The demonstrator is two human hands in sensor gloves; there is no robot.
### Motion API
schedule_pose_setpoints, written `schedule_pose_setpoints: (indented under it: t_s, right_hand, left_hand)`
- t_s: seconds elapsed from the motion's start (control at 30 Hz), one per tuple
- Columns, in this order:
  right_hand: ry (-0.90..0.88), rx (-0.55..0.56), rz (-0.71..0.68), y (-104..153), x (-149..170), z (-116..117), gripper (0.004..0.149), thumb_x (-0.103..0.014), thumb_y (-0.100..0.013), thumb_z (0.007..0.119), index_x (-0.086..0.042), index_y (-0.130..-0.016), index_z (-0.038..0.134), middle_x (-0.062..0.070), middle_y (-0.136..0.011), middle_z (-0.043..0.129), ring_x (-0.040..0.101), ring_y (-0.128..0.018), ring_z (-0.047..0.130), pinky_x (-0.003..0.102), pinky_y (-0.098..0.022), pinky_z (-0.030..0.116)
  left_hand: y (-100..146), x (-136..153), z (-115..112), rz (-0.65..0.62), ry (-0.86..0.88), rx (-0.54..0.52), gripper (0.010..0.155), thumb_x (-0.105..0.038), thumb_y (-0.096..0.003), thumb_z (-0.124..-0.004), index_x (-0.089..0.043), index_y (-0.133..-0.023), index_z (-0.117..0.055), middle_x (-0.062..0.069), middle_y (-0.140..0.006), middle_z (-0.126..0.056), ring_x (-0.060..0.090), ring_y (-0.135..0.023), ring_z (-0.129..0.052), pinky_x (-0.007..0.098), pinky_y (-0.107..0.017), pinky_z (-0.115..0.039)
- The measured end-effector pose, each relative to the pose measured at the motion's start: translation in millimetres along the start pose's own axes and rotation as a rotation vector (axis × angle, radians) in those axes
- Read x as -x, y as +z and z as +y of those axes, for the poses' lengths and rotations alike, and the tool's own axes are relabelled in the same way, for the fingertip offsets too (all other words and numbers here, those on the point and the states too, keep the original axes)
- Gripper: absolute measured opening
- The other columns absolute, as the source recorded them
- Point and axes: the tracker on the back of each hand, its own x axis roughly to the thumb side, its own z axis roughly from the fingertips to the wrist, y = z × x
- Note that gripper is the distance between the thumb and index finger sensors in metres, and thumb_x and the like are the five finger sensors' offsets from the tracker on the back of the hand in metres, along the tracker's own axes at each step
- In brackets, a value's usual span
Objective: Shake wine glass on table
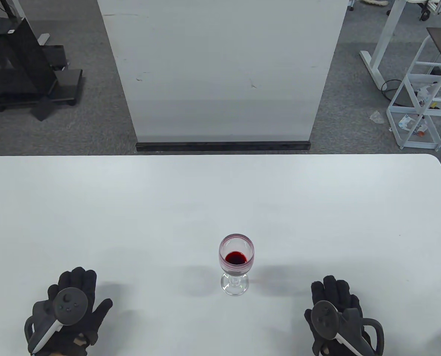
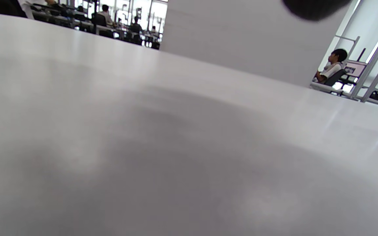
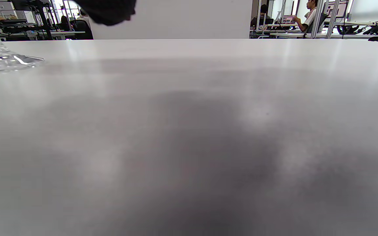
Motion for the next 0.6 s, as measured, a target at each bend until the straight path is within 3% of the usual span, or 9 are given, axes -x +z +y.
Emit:
schedule_pose_setpoints:
  t_s: [0.6]
  right_hand:
    - [-0.024,-0.072,-0.001,-4.8,-1.0,5.3,0.071,-0.051,-0.050,0.067,-0.025,-0.106,0.031,0.005,-0.115,0.019,0.038,-0.106,0.022,0.060,-0.076,0.037]
  left_hand:
    - [0.7,1.6,0.0,-0.013,0.011,0.000,0.080,-0.065,-0.0439,-0.056,-0.034,-0.104,-0.014,-0.004,-0.115,-0.004,0.027,-0.106,0.001,0.047,-0.075,-0.001]
